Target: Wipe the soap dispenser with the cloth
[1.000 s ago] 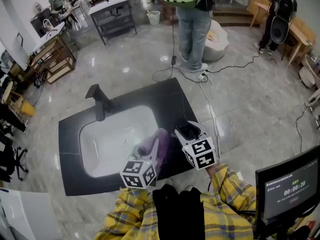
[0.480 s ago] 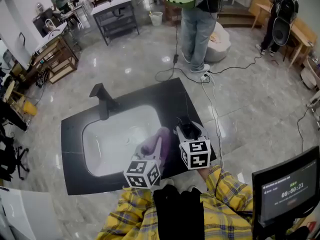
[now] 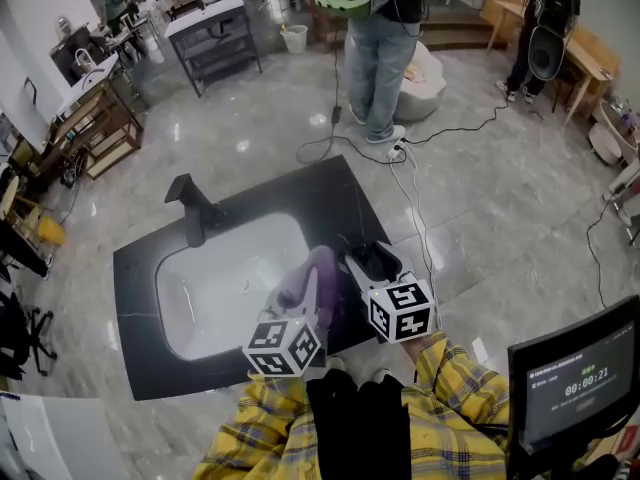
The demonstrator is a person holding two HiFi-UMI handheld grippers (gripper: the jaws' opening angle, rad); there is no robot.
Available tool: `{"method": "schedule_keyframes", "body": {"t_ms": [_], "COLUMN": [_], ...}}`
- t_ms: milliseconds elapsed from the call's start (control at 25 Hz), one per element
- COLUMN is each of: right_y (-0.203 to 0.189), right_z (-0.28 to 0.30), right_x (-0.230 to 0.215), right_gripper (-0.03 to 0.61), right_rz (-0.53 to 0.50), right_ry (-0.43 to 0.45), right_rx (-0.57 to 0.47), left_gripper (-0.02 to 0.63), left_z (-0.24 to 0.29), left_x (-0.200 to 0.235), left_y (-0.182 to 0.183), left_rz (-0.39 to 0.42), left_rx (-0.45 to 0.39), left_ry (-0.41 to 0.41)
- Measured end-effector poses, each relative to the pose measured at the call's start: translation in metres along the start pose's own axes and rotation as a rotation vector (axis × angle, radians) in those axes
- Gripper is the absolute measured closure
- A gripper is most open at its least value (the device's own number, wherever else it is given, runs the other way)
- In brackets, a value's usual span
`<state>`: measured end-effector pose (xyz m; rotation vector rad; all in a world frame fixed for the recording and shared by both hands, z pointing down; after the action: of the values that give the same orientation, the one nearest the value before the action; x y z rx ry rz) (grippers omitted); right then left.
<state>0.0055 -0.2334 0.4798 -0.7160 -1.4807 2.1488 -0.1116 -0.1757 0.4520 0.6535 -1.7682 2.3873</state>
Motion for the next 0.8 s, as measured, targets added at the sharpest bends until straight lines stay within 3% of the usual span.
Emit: {"method": "schedule_keyframes", "body": {"t_ms": [240,480,800], "right_y": [0.003,-0.002,-0.009], "right_z": [-0.02,-0.035,-0.052], "right_x": [-0.015,-0.026,-0.04], "right_gripper": [0.365,0.365,0.365], "right_rz": [0.029,0.051,0.058], "right_ry": [-0.023,-0.045,-0.075], "right_rx": [-0.04,-0.04,-0.016], "left_gripper": [0.571,0.571,0.571], "left_z": [0.009,0.028,0.038], "left_x": [-0.013,-0.019,-0.017], "left_y": [0.009,-0.002,-0.024], "left_rz": [-0.043,-0.106,-0.115], "left_rx": [-0.054,-0.036,0.015], "left_ry": [-0.013,-0.03,-0.012]}}
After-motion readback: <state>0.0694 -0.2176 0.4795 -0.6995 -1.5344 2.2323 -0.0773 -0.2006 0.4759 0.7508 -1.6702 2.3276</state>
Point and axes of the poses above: the fingertips, and each gripper's own axes: z forward along the fingers, x to its left, y out of its top, the point moved 3 cm from there along -z, backward along the fingers, and after that the axes turned 3 degrees about -z, right-handed, at the moved point
